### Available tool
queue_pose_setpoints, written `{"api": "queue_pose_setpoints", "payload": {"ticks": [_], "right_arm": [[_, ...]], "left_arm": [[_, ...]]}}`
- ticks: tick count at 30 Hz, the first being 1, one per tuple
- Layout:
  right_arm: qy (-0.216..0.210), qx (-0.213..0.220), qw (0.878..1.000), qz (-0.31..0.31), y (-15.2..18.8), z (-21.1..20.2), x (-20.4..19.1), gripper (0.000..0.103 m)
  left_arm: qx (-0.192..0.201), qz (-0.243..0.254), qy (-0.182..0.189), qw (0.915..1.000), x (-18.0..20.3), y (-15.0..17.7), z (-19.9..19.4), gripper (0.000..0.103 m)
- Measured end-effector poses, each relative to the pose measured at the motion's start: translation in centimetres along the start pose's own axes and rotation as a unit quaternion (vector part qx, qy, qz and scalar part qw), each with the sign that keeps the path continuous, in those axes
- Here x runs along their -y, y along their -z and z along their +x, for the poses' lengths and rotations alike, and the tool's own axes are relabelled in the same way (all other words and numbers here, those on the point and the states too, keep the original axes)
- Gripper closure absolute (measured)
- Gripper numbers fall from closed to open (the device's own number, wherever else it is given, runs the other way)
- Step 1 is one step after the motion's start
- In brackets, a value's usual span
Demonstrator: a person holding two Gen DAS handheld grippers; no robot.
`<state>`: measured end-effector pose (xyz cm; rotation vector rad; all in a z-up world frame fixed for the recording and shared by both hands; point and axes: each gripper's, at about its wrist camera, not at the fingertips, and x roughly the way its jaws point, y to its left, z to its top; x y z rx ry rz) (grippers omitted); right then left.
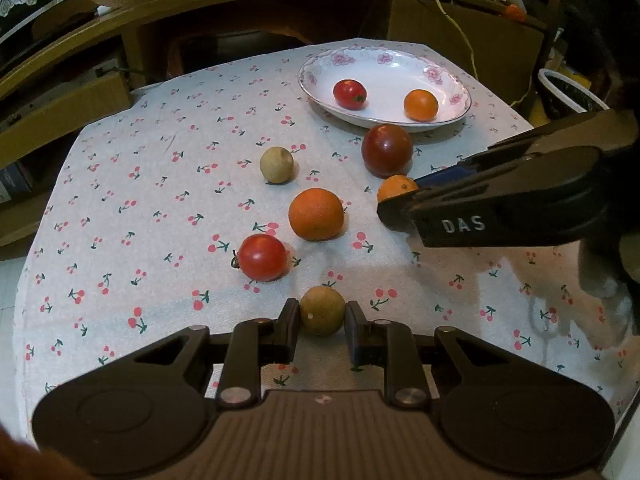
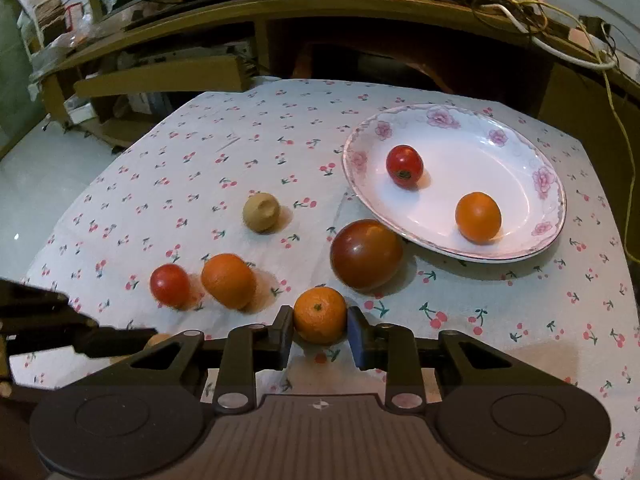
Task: Organize fruits
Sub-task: 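Grasp a small mandarin with the right tool while the left tool holds the beige fruit, then carry both fruits to the plate and open the left tool over it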
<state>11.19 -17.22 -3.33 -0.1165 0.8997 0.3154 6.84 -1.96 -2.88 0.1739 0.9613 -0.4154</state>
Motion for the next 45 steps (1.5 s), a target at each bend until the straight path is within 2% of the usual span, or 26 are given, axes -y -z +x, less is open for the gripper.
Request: {"api": "queue_pose_setpoints", "payload": {"ticks": [13,26,34,45], "right_arm": [[-0.01,0.021,0.999,0.022,0.1,-3.2,1.5,0.074],[0.016,0.036,0.997,0.067,-0.6,-4.5,4.4,0.074],[0.03,0.05,0.994,0.094,-2.3,-4.3,6.5,0.073],[0.039,0.052,0.992,0.112,-4.1,-2.8,9.0,0.073]], "left_arm": [[0.039,0.028,0.005,0.9988,2.2,-4.1,-0.6,0.074],[0.063,0.049,0.003,0.9968,3.3,-8.9,0.9,0.074],[0.078,0.062,0.0,0.9951,3.9,-11.8,2.1,0.074],[0.076,0.064,0.001,0.995,4.0,-14.3,4.5,0.074]]}}
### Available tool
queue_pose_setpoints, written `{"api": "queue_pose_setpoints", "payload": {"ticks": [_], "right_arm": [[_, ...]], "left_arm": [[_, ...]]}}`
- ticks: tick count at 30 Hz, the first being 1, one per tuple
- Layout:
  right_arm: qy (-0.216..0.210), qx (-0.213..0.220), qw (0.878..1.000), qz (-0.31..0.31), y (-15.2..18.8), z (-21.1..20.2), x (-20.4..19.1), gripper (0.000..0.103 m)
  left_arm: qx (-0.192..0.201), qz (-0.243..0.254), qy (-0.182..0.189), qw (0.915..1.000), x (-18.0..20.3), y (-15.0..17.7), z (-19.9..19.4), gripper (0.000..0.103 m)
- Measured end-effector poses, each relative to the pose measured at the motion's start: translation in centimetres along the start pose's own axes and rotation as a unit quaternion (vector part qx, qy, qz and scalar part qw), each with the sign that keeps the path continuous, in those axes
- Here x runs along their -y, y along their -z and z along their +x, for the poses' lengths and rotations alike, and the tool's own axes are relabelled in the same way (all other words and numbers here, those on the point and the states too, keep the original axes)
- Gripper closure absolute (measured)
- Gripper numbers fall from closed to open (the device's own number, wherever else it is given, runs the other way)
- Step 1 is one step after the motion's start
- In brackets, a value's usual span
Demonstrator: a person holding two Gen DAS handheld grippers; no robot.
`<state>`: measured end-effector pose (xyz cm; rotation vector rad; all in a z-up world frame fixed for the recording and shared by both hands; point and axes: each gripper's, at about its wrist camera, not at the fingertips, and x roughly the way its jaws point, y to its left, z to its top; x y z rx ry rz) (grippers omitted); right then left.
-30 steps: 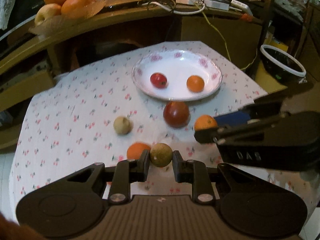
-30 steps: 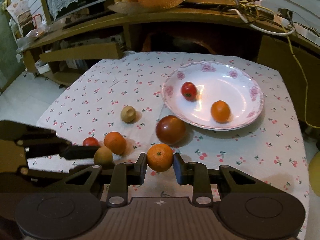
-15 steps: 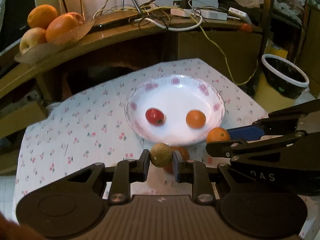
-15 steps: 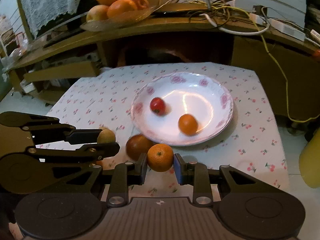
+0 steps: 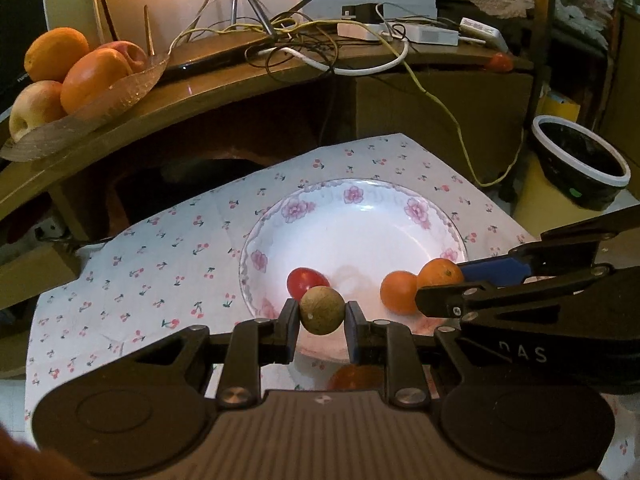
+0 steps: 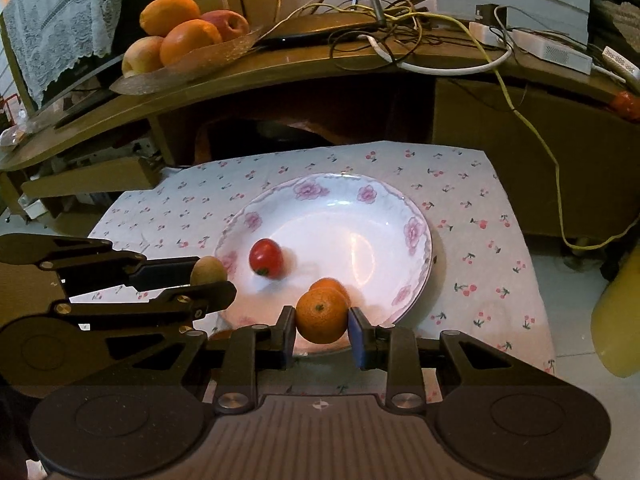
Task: Organize fruits
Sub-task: 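Carry both fruits to the plate and open the left tool over it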
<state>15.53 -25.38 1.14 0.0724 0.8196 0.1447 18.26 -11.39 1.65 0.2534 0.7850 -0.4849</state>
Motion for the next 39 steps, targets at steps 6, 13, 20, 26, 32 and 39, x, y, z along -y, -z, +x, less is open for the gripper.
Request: {"api": "queue_pose_setpoints", "payload": {"ticks": [6,13,20,26,32,39], "right_arm": [[0.007,-0.003,1.0,0.0,-0.6,1.0,0.6,0.073],[0.012,0.0,1.0,-0.007,-1.5,2.0,0.6,0.073],[0.016,0.007,1.0,-0.007,-2.3,2.9,0.9,0.073],[0.02,0.011,1.0,-0.014,-2.7,3.5,1.2,0.072],[0.014,0.009,1.0,-0.02,-2.9,3.9,1.0,0.072],[0.017,0.005,1.0,-0.024,-2.9,4.2,0.9,0.071]], "left_arm": [[-0.006,-0.003,0.002,1.0,-0.3,-0.4,1.3,0.075],[-0.005,-0.018,0.002,0.9998,-1.1,-1.0,2.1,0.075],[-0.011,-0.015,0.002,0.9998,-1.0,-1.1,3.0,0.075],[-0.013,-0.014,0.004,0.9998,-0.9,-1.2,3.3,0.075],[-0.013,0.003,0.005,0.9999,-0.3,-1.1,3.5,0.074],[-0.016,-0.004,0.005,0.9998,-0.5,-1.1,3.6,0.074]]}}
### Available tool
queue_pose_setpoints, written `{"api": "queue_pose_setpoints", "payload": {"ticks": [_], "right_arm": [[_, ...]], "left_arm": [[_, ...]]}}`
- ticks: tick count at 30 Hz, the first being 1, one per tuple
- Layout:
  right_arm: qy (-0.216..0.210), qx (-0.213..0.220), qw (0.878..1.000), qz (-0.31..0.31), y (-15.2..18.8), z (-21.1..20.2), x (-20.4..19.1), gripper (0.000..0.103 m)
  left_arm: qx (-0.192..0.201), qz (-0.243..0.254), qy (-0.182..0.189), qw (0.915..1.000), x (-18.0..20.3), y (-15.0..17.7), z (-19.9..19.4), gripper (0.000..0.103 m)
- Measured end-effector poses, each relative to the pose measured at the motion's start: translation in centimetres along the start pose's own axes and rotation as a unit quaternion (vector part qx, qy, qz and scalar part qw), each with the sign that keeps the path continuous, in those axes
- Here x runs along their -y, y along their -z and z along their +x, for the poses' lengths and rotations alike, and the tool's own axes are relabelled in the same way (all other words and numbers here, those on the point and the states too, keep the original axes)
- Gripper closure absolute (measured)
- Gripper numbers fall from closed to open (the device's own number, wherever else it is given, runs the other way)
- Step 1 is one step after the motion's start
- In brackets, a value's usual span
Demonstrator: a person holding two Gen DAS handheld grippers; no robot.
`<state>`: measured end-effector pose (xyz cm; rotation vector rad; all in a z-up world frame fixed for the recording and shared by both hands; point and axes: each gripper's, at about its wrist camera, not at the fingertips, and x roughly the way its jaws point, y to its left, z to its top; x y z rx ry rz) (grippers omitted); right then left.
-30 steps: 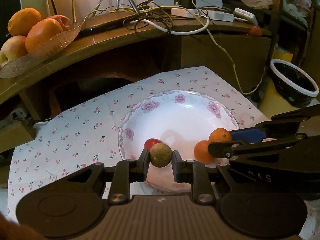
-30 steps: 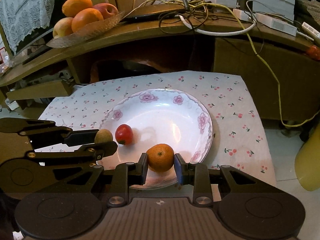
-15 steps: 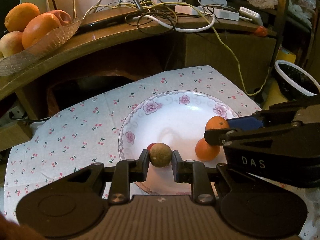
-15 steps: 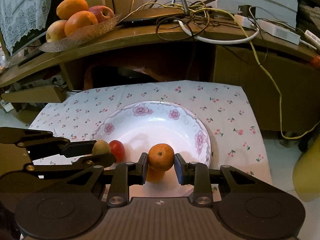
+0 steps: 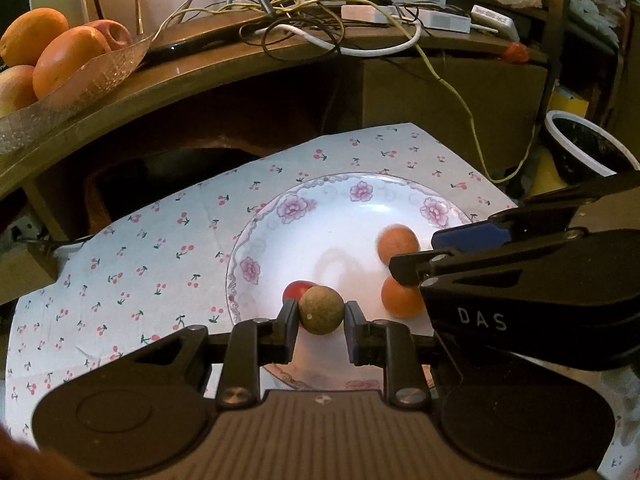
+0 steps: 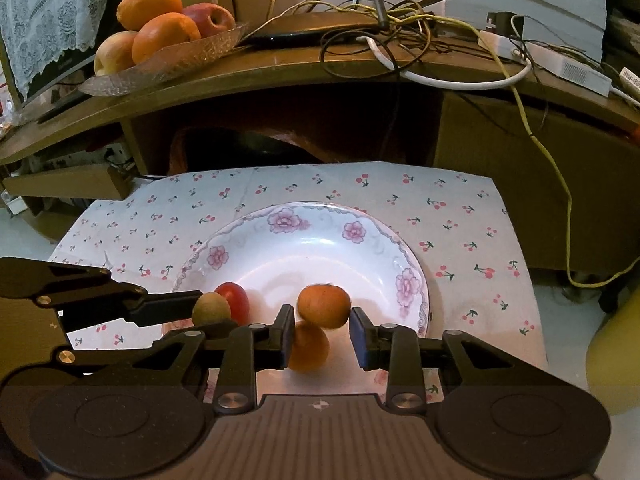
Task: Organize fruits
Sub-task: 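Carry both fruits to the plate and open the left tool over it, then lower the mandarin into the plate and open the right tool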
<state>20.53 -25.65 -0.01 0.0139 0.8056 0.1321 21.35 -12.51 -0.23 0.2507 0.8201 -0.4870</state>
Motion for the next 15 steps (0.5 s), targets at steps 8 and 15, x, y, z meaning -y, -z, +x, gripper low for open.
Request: {"api": "queue_pose_setpoints", "payload": {"ticks": [8,15], "right_arm": [[0.003,0.001,1.0,0.002,0.02,-0.09,0.0,0.068],[0.006,0.005,1.0,0.007,-0.07,-0.34,0.3,0.068]], "left_arm": [[-0.001,0.001,0.0,1.0,0.09,0.0,-0.02,0.07],[-0.003,0.003,-0.003,1.0,0.21,0.04,-0.17,0.069]]}}
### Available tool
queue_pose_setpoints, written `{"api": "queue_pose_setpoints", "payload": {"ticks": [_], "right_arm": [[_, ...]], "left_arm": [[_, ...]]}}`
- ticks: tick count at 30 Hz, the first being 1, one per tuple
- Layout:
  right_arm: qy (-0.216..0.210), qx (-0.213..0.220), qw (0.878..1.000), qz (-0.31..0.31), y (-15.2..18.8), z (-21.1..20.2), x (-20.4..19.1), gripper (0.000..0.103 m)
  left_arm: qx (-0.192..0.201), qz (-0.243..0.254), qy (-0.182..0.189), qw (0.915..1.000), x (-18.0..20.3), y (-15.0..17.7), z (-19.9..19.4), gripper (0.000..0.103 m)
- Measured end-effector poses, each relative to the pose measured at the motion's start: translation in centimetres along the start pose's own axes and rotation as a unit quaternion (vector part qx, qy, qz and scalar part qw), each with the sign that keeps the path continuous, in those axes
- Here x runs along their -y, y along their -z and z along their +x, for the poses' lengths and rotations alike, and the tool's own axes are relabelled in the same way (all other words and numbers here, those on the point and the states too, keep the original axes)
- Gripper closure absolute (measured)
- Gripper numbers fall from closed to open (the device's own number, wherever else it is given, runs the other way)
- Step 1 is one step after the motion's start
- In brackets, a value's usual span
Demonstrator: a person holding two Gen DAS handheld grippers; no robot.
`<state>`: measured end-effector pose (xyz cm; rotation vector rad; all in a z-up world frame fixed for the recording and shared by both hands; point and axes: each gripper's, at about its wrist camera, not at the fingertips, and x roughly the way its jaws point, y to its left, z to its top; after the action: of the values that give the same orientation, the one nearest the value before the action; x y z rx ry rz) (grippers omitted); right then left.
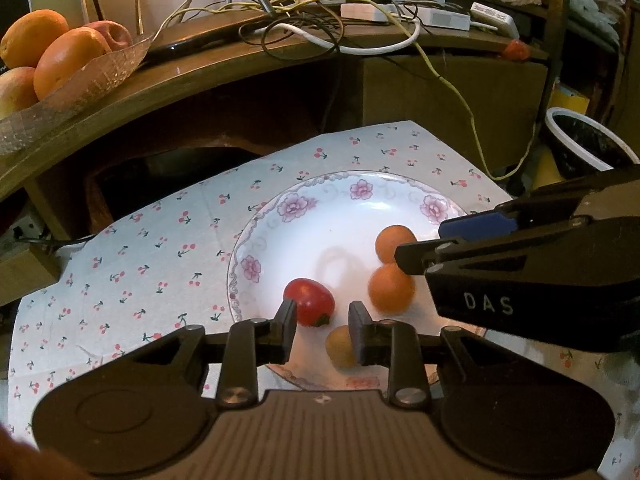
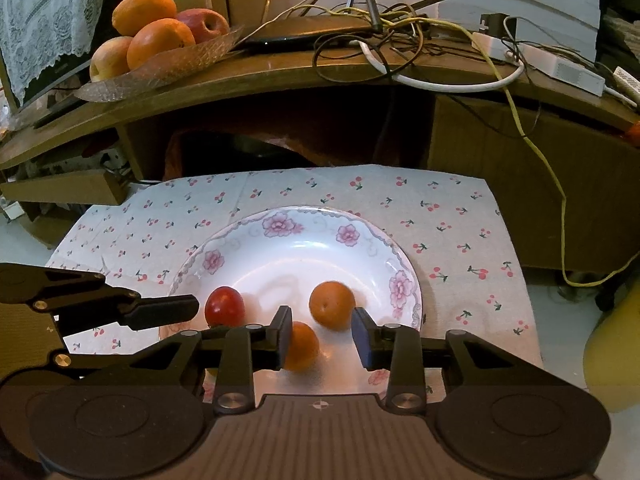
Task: Organize fruits
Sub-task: 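Lower the mandarin into the plate and open the right tool, then grasp a red tomato with the left tool while the right tool grasps the dark red tomato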
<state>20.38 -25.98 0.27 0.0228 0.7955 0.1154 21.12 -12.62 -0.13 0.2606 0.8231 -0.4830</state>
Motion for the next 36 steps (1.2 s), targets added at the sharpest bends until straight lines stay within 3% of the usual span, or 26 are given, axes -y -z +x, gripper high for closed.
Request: {"api": "queue_pose_setpoints", "payload": {"ticks": [24,36], "right_arm": [[0.01,0.024,1.0,0.001,0.7,-2.6,-0.2,0.065],[-0.012,0.017,1.0,0.004,2.8,-4.9,-1.7,0.061]], "left_arm": [[0.026,0.008,-0.016,0.9995,-0.1,0.8,-3.7,0.062],[0.027,-0.009,-0.022,0.9994,-2.7,3.4,-6.9,0.061]]}}
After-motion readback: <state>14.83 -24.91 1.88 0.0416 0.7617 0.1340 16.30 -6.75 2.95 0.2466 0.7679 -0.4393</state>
